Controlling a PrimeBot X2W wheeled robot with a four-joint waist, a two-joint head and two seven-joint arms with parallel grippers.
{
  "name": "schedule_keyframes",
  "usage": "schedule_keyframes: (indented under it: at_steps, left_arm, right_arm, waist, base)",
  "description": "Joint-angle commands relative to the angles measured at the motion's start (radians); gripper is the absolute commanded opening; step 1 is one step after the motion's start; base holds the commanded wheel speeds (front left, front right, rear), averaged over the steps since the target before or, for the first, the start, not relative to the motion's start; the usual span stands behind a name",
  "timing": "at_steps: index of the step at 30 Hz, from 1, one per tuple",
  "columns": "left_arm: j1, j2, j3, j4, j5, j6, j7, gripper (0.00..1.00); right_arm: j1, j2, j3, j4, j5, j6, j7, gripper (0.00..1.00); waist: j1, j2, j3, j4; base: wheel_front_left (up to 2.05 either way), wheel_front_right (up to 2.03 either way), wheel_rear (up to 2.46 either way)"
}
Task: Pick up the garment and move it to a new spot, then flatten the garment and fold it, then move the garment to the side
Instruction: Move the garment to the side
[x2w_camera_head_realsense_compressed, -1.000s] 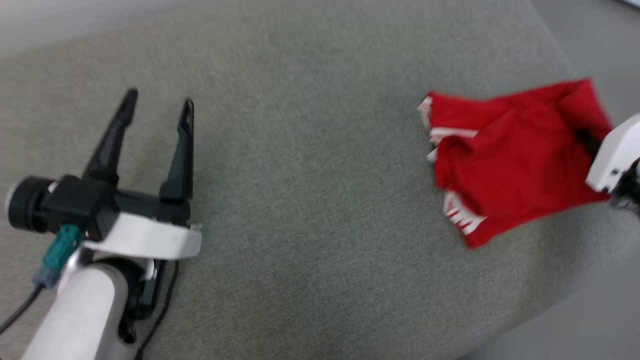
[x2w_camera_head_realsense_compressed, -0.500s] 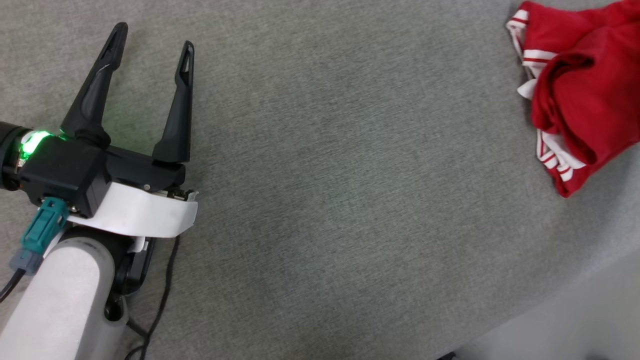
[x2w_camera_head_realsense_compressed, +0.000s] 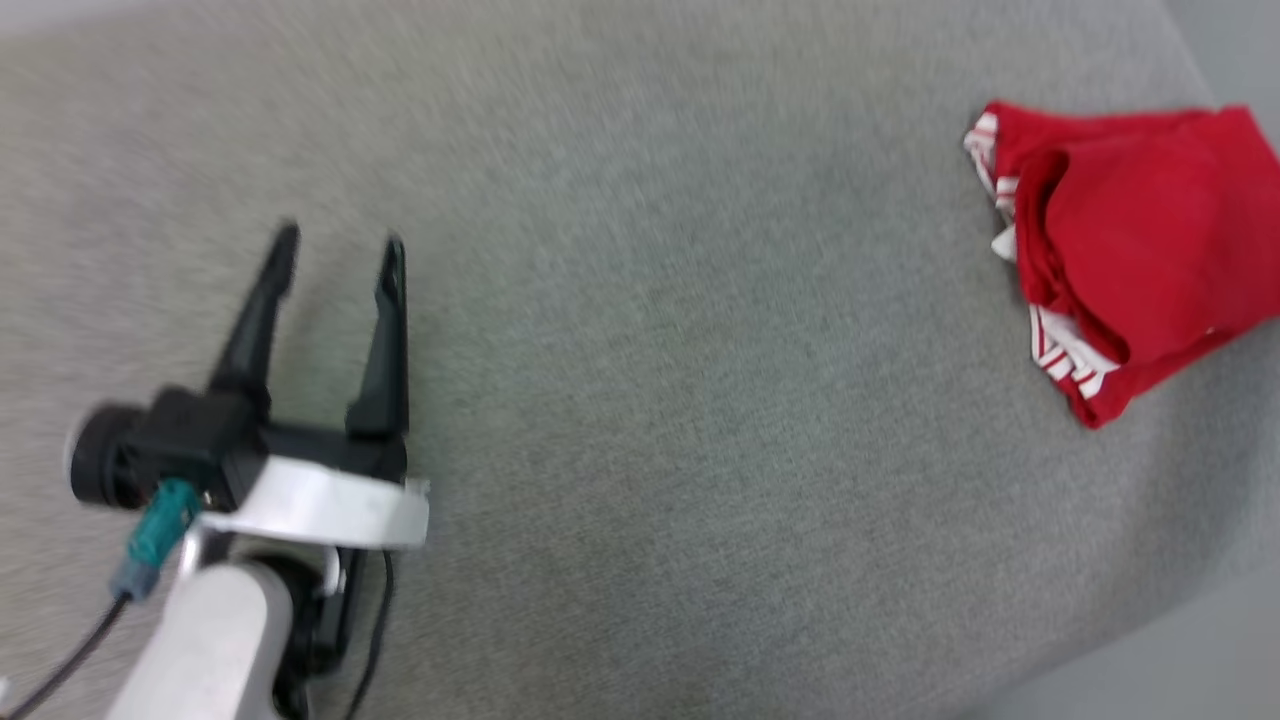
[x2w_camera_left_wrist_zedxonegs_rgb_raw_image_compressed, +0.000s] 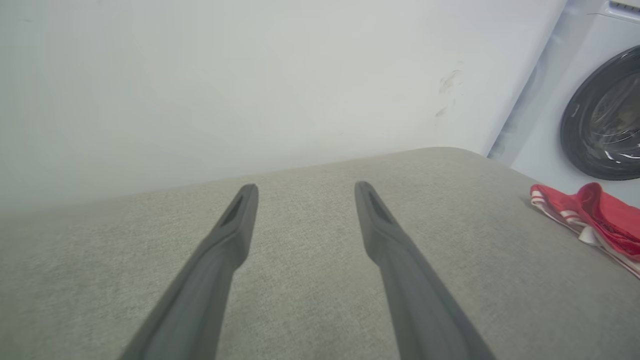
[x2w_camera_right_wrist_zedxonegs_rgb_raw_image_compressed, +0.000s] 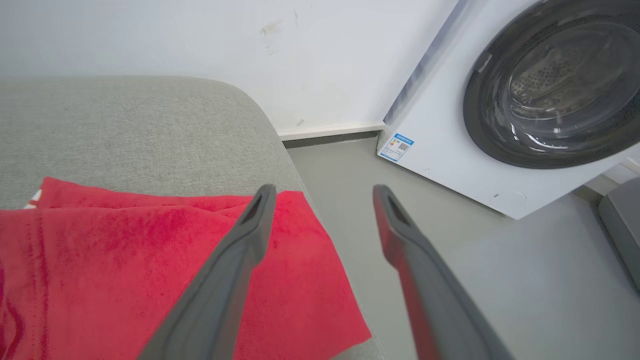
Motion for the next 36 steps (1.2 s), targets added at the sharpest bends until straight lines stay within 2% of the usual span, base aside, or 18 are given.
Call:
schedule_keyframes:
  at_steps: [1, 8, 9, 11, 19, 28, 36]
  left_arm:
    - [0.023, -0.007, 0.003, 0.011, -0.006, 0.004, -0.012, 1.0]
    - [0.143, -0.047, 0.013, 0.091, -0.059, 0.026, -0.053, 1.0]
    - [0.176, -0.057, 0.017, 0.119, -0.075, 0.03, -0.067, 1.0]
    - [0.193, -0.065, 0.019, 0.137, -0.082, 0.03, -0.075, 1.0]
    - [0.266, -0.062, 0.048, 0.188, -0.089, 0.042, -0.101, 1.0]
    - [0.36, -0.034, 0.052, 0.196, -0.086, 0.062, -0.093, 1.0]
    - [0.414, -0.039, 0.045, 0.204, -0.096, 0.073, -0.091, 1.0]
  right_arm:
    - [0.03, -0.007, 0.012, -0.017, 0.003, -0.001, -0.007, 1.0]
    - [0.251, 0.03, 0.074, -0.195, 0.05, -0.001, 0.023, 1.0]
    - [0.355, 0.056, 0.095, -0.286, 0.074, -0.001, 0.046, 1.0]
    - [0.415, 0.074, 0.103, -0.35, 0.086, -0.001, 0.059, 1.0]
    - [0.607, 0.155, 0.127, -0.589, 0.13, -0.001, 0.09, 1.0]
    - [0.789, 0.251, 0.13, -0.826, 0.105, -0.001, 0.128, 1.0]
    - [0.904, 0.316, 0.12, -0.935, 0.075, -0.001, 0.157, 1.0]
  waist:
    - [0.0, 0.0, -0.098, 0.051]
    - [0.0, 0.0, -0.251, 0.153]
    - [0.0, 0.0, -0.302, 0.201]
    - [0.0, 0.0, -0.333, 0.233]
    - [0.0, 0.0, -0.44, 0.334]
    - [0.0, 0.0, -0.506, 0.36]
    - [0.0, 0.0, -0.533, 0.357]
  base:
    - [0.0, 0.0, 0.0]
    - [0.0, 0.0, 0.0]
    - [0.0, 0.0, 0.0]
    - [0.0, 0.0, 0.0]
    - [0.0, 0.0, 0.0]
    - [0.0, 0.0, 0.0]
    - [0.0, 0.0, 0.0]
